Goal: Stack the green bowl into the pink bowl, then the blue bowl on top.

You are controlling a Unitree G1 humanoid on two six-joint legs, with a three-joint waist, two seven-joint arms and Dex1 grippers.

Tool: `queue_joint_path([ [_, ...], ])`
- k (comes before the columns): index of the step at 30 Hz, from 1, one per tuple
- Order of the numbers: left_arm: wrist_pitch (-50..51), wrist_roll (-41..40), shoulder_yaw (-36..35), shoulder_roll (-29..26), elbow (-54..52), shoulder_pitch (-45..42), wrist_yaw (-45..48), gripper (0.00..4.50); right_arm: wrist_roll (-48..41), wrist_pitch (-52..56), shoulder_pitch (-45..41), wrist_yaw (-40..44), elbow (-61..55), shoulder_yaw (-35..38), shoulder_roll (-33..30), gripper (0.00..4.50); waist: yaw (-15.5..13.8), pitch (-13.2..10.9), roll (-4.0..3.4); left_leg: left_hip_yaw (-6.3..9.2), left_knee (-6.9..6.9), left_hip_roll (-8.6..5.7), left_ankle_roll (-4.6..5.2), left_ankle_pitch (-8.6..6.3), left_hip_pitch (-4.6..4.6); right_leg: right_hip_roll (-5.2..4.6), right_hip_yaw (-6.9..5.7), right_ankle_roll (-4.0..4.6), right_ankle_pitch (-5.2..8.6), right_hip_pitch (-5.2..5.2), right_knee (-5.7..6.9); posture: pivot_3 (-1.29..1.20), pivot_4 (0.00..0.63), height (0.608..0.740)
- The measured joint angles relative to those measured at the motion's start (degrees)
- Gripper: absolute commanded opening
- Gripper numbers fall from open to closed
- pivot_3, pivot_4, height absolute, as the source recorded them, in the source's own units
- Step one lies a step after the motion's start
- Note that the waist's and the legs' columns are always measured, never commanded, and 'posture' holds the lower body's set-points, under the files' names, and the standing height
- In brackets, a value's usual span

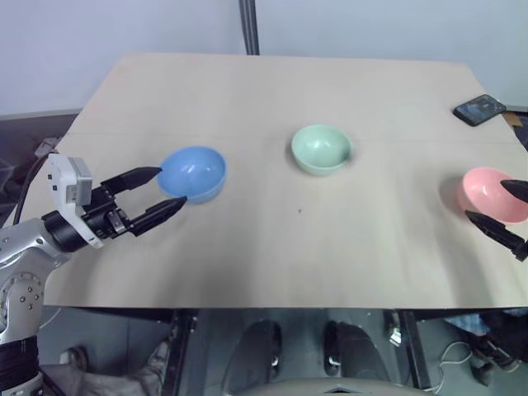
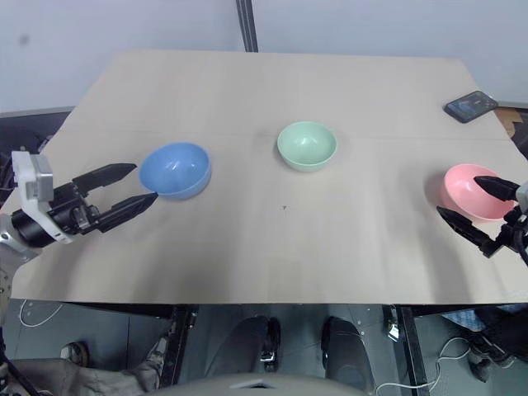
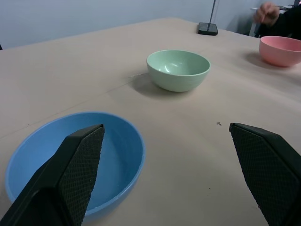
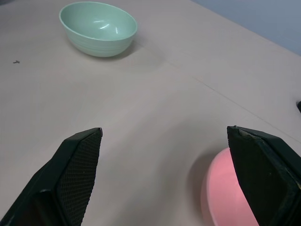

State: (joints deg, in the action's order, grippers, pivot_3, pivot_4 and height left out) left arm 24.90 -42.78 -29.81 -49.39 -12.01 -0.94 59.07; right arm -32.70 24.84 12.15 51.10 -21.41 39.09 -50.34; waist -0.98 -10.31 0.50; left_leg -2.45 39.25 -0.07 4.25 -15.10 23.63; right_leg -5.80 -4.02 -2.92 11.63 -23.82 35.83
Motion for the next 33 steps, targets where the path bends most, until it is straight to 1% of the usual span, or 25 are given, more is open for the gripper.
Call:
queue_joint_path([
  [2, 0.0, 0.0, 0.0, 0.0, 0.0, 0.0, 0.0, 4.50, 0.0, 0.1, -0.1, -0.1, 0.0, -0.1, 0.0, 4.44, 0.0, 0.0, 0.00, 0.00, 0.00, 0.01, 0.00, 0.00, -0.01, 0.01, 0.00, 0.00, 0.00, 0.00, 0.01, 0.00, 0.150, 0.740],
  [6, 0.8, -0.6, 0.9, 0.9, -0.4, -1.8, -0.5, 4.50, 1.2, 1.1, -3.8, -2.8, -0.8, -5.2, 0.1, 4.44, 0.1, 0.0, 0.01, -0.04, 0.00, 0.01, 0.01, -0.01, -0.05, 0.01, 0.05, 0.00, 0.00, 0.00, 0.03, 0.00, 0.150, 0.740],
  [12, 1.3, -1.3, 1.4, 1.8, -0.9, -2.8, -1.1, 4.50, 3.8, 1.5, -7.5, -6.7, -0.2, -9.7, 0.8, 4.44, 0.1, 0.0, 0.02, -0.12, 0.01, 0.00, -0.01, 0.01, 0.01, 0.04, 0.04, 0.00, -0.01, -0.05, 0.03, 0.00, 0.150, 0.740],
  [14, 1.2, -1.7, 2.3, 2.1, -1.4, -3.6, -0.4, 4.50, 7.5, 3.5, -11.2, -11.5, 2.7, -13.1, 0.9, 4.44, 0.1, 0.0, 0.04, -0.16, 0.02, -0.01, -0.01, 0.01, -0.02, 0.04, 0.01, 0.00, -0.01, -0.05, 0.04, 0.00, 0.150, 0.740],
  [17, 1.0, -2.5, 4.1, 2.7, -3.0, -4.5, 1.6, 4.50, 10.8, 7.3, -14.9, -16.4, 7.6, -16.4, 1.5, 4.44, 0.0, 0.0, 0.08, -0.16, 0.02, -0.02, -0.01, 0.02, 0.00, 0.04, 0.01, 0.02, -0.02, -0.06, 0.05, 0.00, 0.150, 0.740],
  [20, 1.0, -4.1, 5.9, 2.7, -4.8, -6.0, 4.3, 4.50, 13.1, 10.8, -17.1, -18.7, 13.2, -20.0, 2.4, 4.44, 0.1, 0.0, 0.07, -0.19, 0.02, -0.03, -0.01, 0.02, 0.01, 0.10, 0.01, 0.03, -0.02, -0.09, 0.06, 0.00, 0.150, 0.740],
  [24, 0.9, -4.8, 8.1, 2.9, -6.4, -9.2, 5.5, 4.50, 14.8, 12.8, -21.4, -20.5, 21.1, -23.0, 4.0, 3.37, 0.2, 0.0, 0.06, -0.29, 0.02, -0.04, 0.01, 0.02, -0.02, 0.16, 0.08, -0.16, -0.13, -0.10, 0.07, 0.00, 0.150, 0.740],
  [27, 0.8, -4.8, 8.4, 3.5, -6.7, -9.7, 5.6, 4.50, 15.8, 12.3, -23.1, -20.5, 23.5, -23.4, 4.0, 1.97, 0.3, 0.0, 0.05, -0.30, 0.02, 0.01, 0.00, 0.03, -0.03, 0.23, 0.11, -0.21, -0.16, -0.11, 0.07, 0.00, 0.150, 0.740],
  [31, 0.8, -4.8, 8.5, 4.1, -6.7, -9.5, 5.5, 4.50, 16.8, 10.7, -23.9, -20.1, 23.8, -23.6, 4.0, 0.02, 0.3, 0.0, 0.05, -0.30, 0.02, 0.04, 0.00, 0.02, -0.02, 0.27, 0.11, -0.22, -0.16, -0.11, 0.06, 0.00, 0.150, 0.740],
  [33, 0.8, -4.7, 8.5, 4.7, -6.8, -8.9, 5.4, 4.50, 17.6, 9.8, -24.1, -19.8, 23.8, -24.3, 4.0, 0.02, 0.2, 0.0, 0.05, -0.30, 0.03, 0.04, 0.01, 0.02, -0.02, 0.26, 0.11, -0.22, -0.16, -0.10, 0.06, 0.00, 0.150, 0.740],
])
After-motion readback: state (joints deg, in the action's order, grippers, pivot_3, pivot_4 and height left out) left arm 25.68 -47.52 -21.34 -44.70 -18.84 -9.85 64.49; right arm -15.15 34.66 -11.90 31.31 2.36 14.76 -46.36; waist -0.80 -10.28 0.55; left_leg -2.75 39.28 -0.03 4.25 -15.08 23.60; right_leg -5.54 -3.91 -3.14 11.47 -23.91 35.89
